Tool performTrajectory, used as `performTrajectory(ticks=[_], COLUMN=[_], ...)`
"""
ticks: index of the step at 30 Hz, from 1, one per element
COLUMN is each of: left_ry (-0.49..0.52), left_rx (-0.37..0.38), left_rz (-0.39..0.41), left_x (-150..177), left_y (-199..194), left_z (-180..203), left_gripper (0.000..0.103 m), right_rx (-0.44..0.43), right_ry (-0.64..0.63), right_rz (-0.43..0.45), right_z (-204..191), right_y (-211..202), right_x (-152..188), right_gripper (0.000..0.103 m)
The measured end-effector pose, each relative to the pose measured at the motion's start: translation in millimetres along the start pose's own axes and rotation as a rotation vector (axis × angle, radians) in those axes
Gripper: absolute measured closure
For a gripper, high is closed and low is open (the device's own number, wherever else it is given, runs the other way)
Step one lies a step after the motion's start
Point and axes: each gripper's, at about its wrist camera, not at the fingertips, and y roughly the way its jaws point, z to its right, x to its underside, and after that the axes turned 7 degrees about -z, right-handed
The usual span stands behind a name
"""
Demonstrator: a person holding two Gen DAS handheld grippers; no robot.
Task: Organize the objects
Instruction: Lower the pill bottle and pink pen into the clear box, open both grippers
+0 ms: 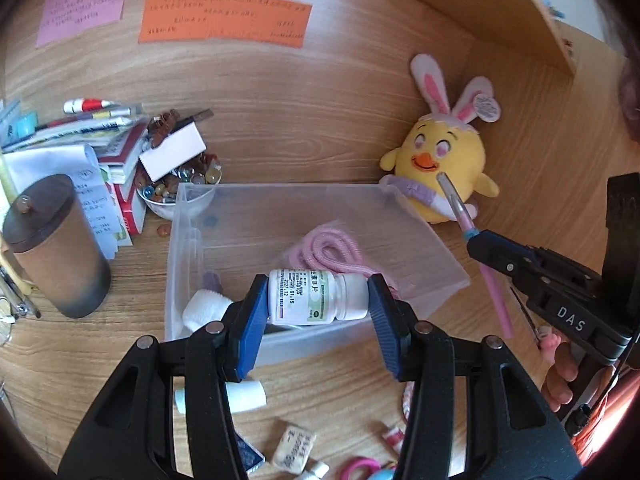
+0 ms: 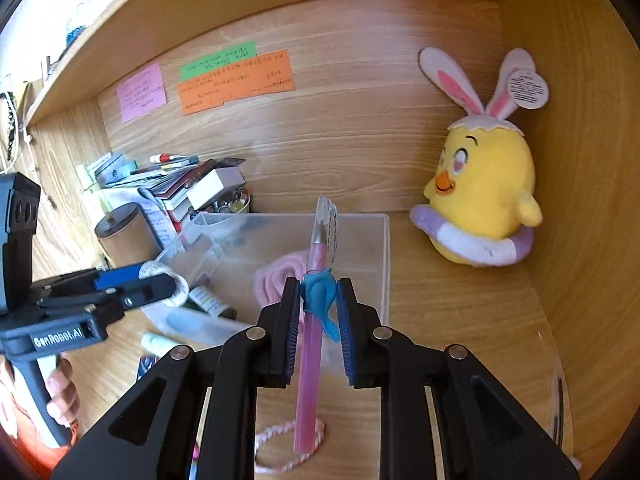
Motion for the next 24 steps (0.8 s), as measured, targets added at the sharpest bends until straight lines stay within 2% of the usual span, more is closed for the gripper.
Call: performTrajectory(ticks=[6, 16, 19, 24], left_ry=[-0.018, 0.022, 0.032, 0.04], left_rx=[-0.001, 0.0, 0.024, 0.022], left_rz=[-0.045, -0.094, -0.104, -0.09], left_x=[-9, -9, -9, -8], left_y=[24, 44, 43, 34], left_z=[-3, 5, 7, 10], left_gripper=[0.054, 0.054, 0.054, 0.053], right_rx=[-0.014, -0.024, -0.046, -0.042], right_ry=[-0.014, -0.037, -0.023, -0.025], right_rz=[-0.08, -0.196, -0.218, -0.205], right_z=[3, 3, 5, 5], right_y=[38, 84, 86, 75], right_x=[-17, -20, -19, -16], right_gripper=[0.086, 0.085, 0.085, 0.085])
